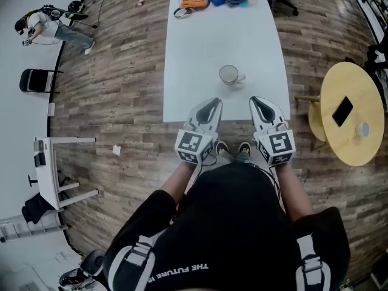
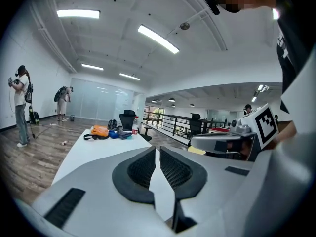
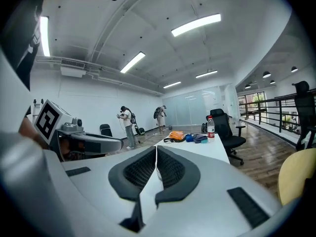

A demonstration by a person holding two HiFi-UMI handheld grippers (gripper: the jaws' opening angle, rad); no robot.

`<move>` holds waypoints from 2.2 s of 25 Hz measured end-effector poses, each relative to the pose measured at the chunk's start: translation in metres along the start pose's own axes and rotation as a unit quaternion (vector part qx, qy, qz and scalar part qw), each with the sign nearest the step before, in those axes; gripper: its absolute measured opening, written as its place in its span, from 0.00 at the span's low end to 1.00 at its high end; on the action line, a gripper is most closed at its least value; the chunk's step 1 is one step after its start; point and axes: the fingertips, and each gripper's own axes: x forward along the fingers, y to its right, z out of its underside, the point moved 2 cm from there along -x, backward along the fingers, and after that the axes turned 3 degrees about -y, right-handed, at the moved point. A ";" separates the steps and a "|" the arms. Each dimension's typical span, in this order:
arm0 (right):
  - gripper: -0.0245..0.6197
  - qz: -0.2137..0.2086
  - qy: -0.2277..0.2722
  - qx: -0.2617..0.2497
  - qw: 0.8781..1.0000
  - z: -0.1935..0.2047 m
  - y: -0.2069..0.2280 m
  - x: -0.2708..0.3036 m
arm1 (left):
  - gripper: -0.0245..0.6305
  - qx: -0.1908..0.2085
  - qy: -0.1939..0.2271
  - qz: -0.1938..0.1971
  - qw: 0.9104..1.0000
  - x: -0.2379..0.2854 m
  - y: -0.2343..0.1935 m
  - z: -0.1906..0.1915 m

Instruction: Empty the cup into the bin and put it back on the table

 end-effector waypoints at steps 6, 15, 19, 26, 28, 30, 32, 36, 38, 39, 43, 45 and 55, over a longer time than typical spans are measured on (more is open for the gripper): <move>0.07 0.026 -0.028 -0.003 0.999 0.022 0.012 0.041 | 0.07 0.009 -0.030 0.025 0.999 0.038 -0.033 0.033; 0.16 0.026 -0.123 -0.014 0.992 0.083 0.048 0.114 | 0.53 0.009 -0.098 0.031 0.995 0.107 -0.080 0.096; 0.23 0.031 -0.157 -0.019 0.987 0.121 0.068 0.140 | 0.56 0.032 -0.108 0.049 0.992 0.143 -0.091 0.124; 0.23 0.039 -0.173 -0.027 0.984 0.152 0.083 0.179 | 0.57 0.083 -0.099 0.094 0.987 0.180 -0.106 0.142; 0.23 0.041 -0.174 -0.024 0.984 0.155 0.085 0.185 | 0.57 0.097 -0.101 0.103 0.985 0.186 -0.108 0.144; 0.23 0.042 -0.174 -0.022 0.984 0.157 0.086 0.187 | 0.58 0.106 -0.102 0.115 0.982 0.189 -0.106 0.145; 0.23 0.042 -0.175 -0.023 0.983 0.158 0.086 0.189 | 0.58 0.115 -0.100 0.130 0.980 0.191 -0.102 0.145; 0.23 0.044 -0.174 -0.025 0.983 0.158 0.089 0.194 | 0.58 0.121 -0.097 0.161 0.975 0.198 -0.098 0.143; 0.23 0.049 -0.171 -0.024 0.984 0.158 0.092 0.199 | 0.58 0.121 -0.098 0.171 0.973 0.200 -0.100 0.143; 0.23 0.050 -0.170 -0.024 0.984 0.158 0.093 0.200 | 0.58 0.121 -0.098 0.175 0.972 0.201 -0.101 0.144; 0.23 0.045 -0.167 -0.023 0.985 0.159 0.092 0.205 | 0.58 0.128 -0.098 0.190 0.968 0.205 -0.105 0.140; 0.17 0.041 -0.162 -0.020 0.986 0.158 0.091 0.208 | 0.58 0.131 -0.097 0.193 0.968 0.207 -0.108 0.138; 0.12 -0.019 -0.127 0.036 0.991 0.158 0.088 0.206 | 0.61 0.114 -0.085 0.218 0.966 0.203 -0.107 0.139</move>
